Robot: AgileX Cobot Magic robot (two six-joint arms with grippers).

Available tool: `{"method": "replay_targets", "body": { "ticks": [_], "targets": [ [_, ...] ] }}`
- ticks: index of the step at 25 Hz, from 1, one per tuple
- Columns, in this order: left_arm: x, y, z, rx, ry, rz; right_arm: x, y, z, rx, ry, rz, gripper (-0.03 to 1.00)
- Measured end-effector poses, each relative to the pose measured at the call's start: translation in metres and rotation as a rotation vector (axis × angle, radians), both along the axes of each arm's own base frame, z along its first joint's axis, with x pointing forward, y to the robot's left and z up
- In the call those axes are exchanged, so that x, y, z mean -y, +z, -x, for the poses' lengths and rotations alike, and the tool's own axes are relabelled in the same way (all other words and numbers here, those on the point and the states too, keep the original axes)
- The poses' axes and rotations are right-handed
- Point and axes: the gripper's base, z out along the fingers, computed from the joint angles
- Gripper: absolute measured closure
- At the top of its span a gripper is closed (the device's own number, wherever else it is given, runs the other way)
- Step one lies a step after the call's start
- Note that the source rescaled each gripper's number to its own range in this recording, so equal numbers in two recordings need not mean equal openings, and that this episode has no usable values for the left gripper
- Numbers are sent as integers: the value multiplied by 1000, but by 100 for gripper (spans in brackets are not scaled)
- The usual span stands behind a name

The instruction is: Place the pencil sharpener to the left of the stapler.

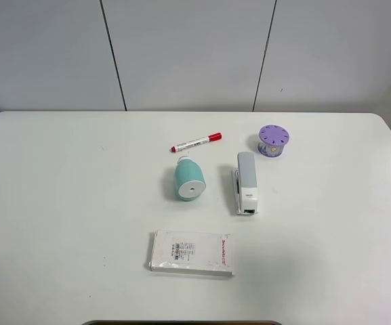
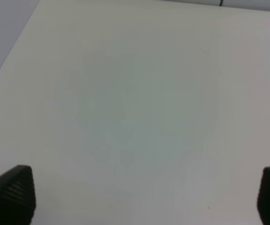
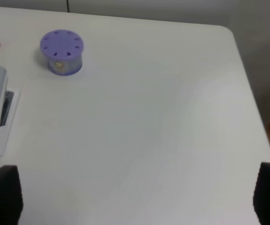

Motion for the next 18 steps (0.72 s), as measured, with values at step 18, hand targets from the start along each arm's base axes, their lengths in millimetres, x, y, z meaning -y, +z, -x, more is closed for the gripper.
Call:
{"method": "replay_targets", "body": {
  "ticks": [18],
  "targets": [
    [0,0,0,0,0,0,-7,-37,32,71,31,-18,-3]
  ]
}}
